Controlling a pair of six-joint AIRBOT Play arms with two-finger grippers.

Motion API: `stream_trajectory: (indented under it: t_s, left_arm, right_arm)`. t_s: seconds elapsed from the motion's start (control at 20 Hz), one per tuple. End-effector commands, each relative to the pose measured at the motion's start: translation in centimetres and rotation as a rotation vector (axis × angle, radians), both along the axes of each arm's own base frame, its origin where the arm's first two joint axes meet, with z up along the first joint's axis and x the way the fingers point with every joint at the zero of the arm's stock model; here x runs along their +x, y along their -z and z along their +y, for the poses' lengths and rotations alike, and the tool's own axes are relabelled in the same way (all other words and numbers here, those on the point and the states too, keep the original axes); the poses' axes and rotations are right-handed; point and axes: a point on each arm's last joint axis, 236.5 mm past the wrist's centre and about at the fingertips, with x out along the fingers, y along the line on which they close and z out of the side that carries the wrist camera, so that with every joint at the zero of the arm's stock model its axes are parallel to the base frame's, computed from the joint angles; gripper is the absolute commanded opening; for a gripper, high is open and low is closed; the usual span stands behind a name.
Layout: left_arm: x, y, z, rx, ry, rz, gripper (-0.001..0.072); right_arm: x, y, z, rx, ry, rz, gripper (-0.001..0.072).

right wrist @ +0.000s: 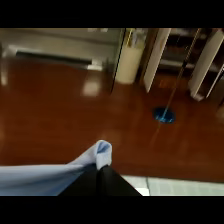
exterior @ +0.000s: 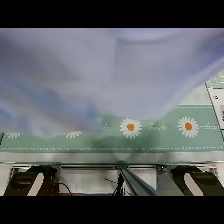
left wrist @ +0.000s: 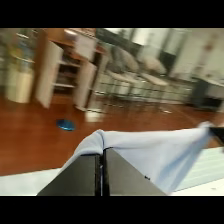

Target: Fold the shirts.

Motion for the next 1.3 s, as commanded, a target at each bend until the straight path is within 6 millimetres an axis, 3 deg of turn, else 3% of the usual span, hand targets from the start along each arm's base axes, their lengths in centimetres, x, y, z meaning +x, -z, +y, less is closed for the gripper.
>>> stream_trajectory:
  t_s: [0.0, 0.15, 0.25, 0.4, 0.55, 0.65, 0.8, 0.95, 1.1, 1.25]
  left_arm:
    - [-3.1, 0.3, 2.4, 0.112, -0.178, 0.049, 0.003]
    - [-4.8, -0.4, 0.9, 0.107, -0.116, 0.037, 0.003]
    - [-6.0, -1.3, 0.1, 0.1, -0.086, 0.011, 0.003]
    - [-7.0, -0.8, -0.3, 0.076, -0.069, 0.061, 0.0029]
    - [-7.0, 2.4, -0.5, 0.097, -0.053, 0.209, 0.0029]
    - [-6.0, 4.9, 0.1, 0.091, -0.069, 0.326, 0.0029]
    - [-1.9, 10.5, 1.1, 0.081, -0.069, 0.519, 0.0029]
    - [4.7, 17.0, 2.3, 0.097, -0.055, 0.664, 0.003]
    - [12.8, 22.9, 4.1, 0.077, -0.08, 0.762, 0.003]
    - [19.4, 30.6, 5.1, 0.113, -0.041, 0.914, 0.0031]
  right_arm:
    - [-7.7, -7.7, -2.4, -0.058, 0.122, -0.219, 0.0016]
    - [-10.8, -10.3, -2.6, -0.066, 0.141, -0.284, 0.0016]
    - [-11.5, -9.7, -2.9, -0.055, 0.151, -0.242, 0.0016]
    - [-11.6, -6.7, -3.2, -0.063, 0.161, -0.105, 0.0016]
    - [-11.5, -1.4, -3.2, -0.076, 0.152, 0.131, 0.0016]
    - [-10.9, 2.4, -3.4, -0.081, 0.151, 0.306, 0.0016]
    - [-6.9, 5.9, -3.3, -0.076, 0.134, 0.459, 0.0016]
    - [0.8, 10.6, -1.9, -0.044, 0.055, 0.59, 0.0016]
    - [8.6, 18.4, -1.6, -0.025, 0.018, 0.754, 0.0016]
    - [13.7, 27.3, 0.2, 0.055, -0.052, 0.912, 0.0016]
